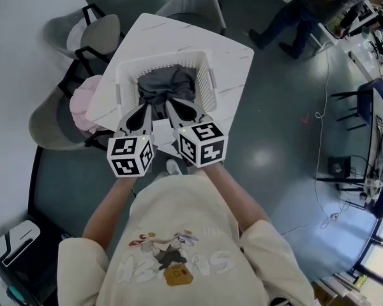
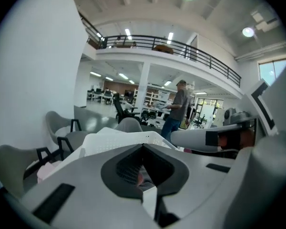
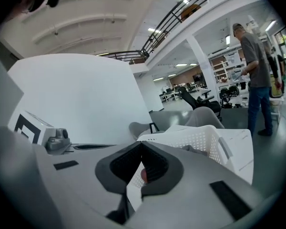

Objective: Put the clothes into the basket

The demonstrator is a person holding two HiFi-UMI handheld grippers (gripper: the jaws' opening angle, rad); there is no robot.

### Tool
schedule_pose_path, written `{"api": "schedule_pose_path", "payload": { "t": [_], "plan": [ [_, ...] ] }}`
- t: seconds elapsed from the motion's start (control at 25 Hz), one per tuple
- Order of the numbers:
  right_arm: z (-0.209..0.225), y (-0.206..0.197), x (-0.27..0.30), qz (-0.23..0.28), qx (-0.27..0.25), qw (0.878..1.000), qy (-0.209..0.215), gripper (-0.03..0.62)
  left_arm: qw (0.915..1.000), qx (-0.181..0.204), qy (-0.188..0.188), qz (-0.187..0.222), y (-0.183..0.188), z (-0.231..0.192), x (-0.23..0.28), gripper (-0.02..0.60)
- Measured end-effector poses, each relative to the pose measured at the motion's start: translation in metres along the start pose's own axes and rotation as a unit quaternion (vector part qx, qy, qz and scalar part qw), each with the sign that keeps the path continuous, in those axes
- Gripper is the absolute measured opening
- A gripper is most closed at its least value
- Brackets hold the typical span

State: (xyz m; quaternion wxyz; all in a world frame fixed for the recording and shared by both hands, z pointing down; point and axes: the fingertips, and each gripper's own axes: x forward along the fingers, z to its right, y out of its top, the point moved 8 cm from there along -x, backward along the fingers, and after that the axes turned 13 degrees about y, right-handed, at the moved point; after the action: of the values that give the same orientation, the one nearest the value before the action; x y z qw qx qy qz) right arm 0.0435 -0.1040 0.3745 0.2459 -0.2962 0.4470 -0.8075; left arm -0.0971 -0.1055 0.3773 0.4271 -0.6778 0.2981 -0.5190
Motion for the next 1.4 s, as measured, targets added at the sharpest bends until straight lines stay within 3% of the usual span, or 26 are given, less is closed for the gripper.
{"api": "schedule_pose_path", "payload": {
  "t": [0.2, 0.32, 0.44, 0.6, 0.96, 1.4],
  "plan": [
    [-0.027, 0.002, -0.016, 0.007, -0.069, 0.997, 0.04, 0.008, 0.9966, 0.042, -0.029, 0.065, 0.003, 0.012, -0.029, 0.009],
    [-0.04, 0.001, -0.023, 0.013, -0.051, 0.996, 0.068, 0.008, 0.9942, 0.051, -0.038, 0.087, 0.007, 0.022, -0.046, 0.009],
    [-0.049, 0.005, -0.033, 0.028, -0.04, 0.995, 0.084, 0.008, 0.9945, 0.031, -0.05, 0.086, 0.011, 0.031, -0.06, 0.009],
    [-0.06, 0.011, -0.041, 0.035, -0.08, 0.992, 0.086, 0.008, 0.9931, 0.009, -0.059, 0.101, 0.022, 0.035, -0.074, 0.009],
    [-0.081, 0.013, -0.064, 0.039, -0.14, 0.984, 0.105, 0.008, 0.9933, 0.014, -0.058, 0.099, 0.022, 0.038, -0.097, 0.009],
    [-0.096, 0.007, -0.071, 0.05, -0.131, 0.984, 0.114, 0.008, 0.9916, 0.022, -0.072, 0.104, 0.021, 0.043, -0.114, 0.009]
  ]
}}
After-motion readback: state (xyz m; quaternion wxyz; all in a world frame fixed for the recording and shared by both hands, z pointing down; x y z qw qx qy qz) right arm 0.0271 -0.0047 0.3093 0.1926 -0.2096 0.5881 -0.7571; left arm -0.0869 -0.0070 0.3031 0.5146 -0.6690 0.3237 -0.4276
